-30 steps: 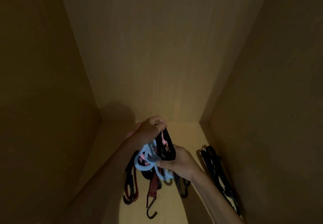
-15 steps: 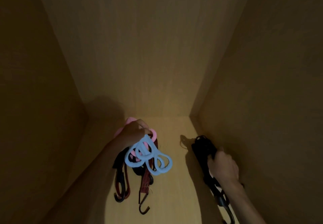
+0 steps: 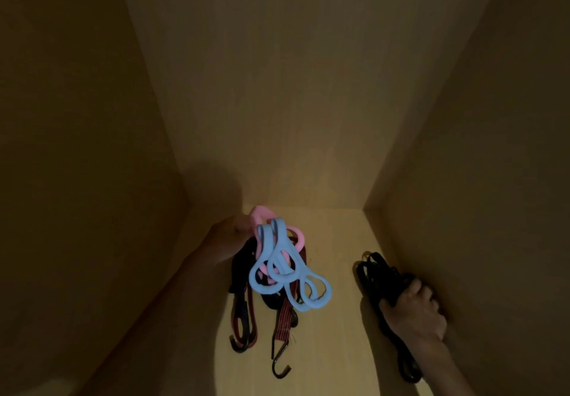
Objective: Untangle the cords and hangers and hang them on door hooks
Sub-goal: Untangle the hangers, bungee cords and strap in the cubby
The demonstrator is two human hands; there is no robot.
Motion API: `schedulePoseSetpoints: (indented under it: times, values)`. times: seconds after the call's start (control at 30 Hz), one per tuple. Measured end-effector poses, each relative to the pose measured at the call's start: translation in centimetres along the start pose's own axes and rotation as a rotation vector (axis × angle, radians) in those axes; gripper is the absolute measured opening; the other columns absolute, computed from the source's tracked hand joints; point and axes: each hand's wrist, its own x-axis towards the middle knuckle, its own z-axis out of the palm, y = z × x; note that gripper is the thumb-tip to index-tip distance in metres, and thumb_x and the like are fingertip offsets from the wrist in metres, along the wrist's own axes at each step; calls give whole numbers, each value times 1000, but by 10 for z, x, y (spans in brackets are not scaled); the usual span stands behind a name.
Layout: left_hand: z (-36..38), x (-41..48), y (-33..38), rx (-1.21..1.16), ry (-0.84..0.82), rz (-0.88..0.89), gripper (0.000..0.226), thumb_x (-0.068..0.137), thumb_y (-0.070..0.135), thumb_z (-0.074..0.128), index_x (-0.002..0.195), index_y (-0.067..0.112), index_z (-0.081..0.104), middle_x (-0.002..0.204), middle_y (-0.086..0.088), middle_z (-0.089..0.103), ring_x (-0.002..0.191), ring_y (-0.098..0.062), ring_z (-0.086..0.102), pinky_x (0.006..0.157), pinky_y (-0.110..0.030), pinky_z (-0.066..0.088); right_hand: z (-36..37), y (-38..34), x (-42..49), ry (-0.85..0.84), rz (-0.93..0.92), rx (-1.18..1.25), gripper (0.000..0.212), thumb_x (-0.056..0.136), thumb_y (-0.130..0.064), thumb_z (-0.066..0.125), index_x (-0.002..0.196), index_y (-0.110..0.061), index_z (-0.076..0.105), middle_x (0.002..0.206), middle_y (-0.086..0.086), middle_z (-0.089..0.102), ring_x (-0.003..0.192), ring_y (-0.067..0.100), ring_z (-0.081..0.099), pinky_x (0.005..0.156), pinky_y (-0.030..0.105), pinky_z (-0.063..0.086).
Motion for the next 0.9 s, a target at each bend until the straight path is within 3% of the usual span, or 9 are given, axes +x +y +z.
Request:
schedulePoseSetpoints:
  times: [0.13, 0.23, 0.33, 0.47, 0.53, 0.63, 0.73, 0.8, 0.9]
  values:
    - [2, 1, -29, 15, -38, -90, 11, 95, 24, 49, 98, 23, 59, 93, 4, 64, 85, -9, 60, 70, -23, 47, -18, -22, -6, 143, -142, -45, 64, 89, -53, 45, 135, -10, 32, 132, 12, 39, 125, 29, 37, 98, 39, 40]
    - [10, 4, -51, 45, -158, -139, 28, 84, 13, 57, 106, 30, 53, 102, 2, 64, 96, -14, 62, 84, -30, 53, -26, -46, -10, 144, -273, -21, 52, 91, -45, 46, 130, -12, 40, 130, 10, 41, 125, 29, 36, 96, 37, 41]
    - [16, -6, -45, 32, -155, -131, 38, 86, 1, 56, 117, 22, 48, 99, 6, 54, 104, -16, 56, 80, -17, 44, -24, -71, -14, 102, -415, -3, 45, 92, -38, 47, 129, -13, 45, 133, 8, 41, 126, 28, 35, 98, 37, 40]
    - [18, -7, -39, 85, -81, -156, 16, 87, 6, 54, 85, 21, 49, 82, 3, 53, 93, -21, 58, 74, -24, 46, -16, -103, -24, 28, -619, 105, 36, 92, -27, 47, 124, -12, 47, 121, 9, 48, 118, 28, 42, 91, 36, 43]
    - [14, -6, -39, 51, -55, -159, 12, 87, 8, 55, 96, 16, 54, 85, 0, 60, 90, -22, 64, 79, -30, 52, -13, -117, -31, -17, -740, 177, 32, 91, -23, 47, 122, -15, 48, 112, 8, 50, 112, 26, 45, 82, 33, 45]
    - [2, -7, -32, -48, 15, -132, 19, 83, 12, 57, 101, 18, 61, 87, -3, 68, 82, -19, 69, 79, -33, 58, -10, -136, -38, -83, -837, 283, 36, 94, -32, 48, 128, -18, 47, 116, 7, 51, 112, 23, 46, 79, 27, 43]
    - [-12, -9, -20, -163, 78, -128, 12, 76, 15, 62, 87, 13, 66, 83, -12, 70, 79, -26, 70, 81, -40, 57, -9, -153, -42, -121, -896, 357, 46, 94, -28, 50, 138, -19, 40, 131, 5, 47, 123, 23, 42, 93, 29, 40]
    - [-19, -12, -11, -248, 88, -82, 23, 66, 17, 64, 86, 8, 68, 88, -19, 70, 81, -32, 70, 80, -42, 56, -12, -164, -45, -159, -929, 438, 56, 92, -24, 55, 143, -20, 33, 138, 3, 42, 129, 20, 38, 98, 29, 37]
    - [-24, -16, 1, -295, 70, -1, 20, 63, 11, 58, 81, 9, 67, 82, -9, 67, 77, -22, 66, 69, -33, 53, -17, -182, -49, -182, -999, 583, 60, 86, -24, 63, 139, -22, 36, 125, -3, 46, 117, 13, 41, 99, 27, 37]
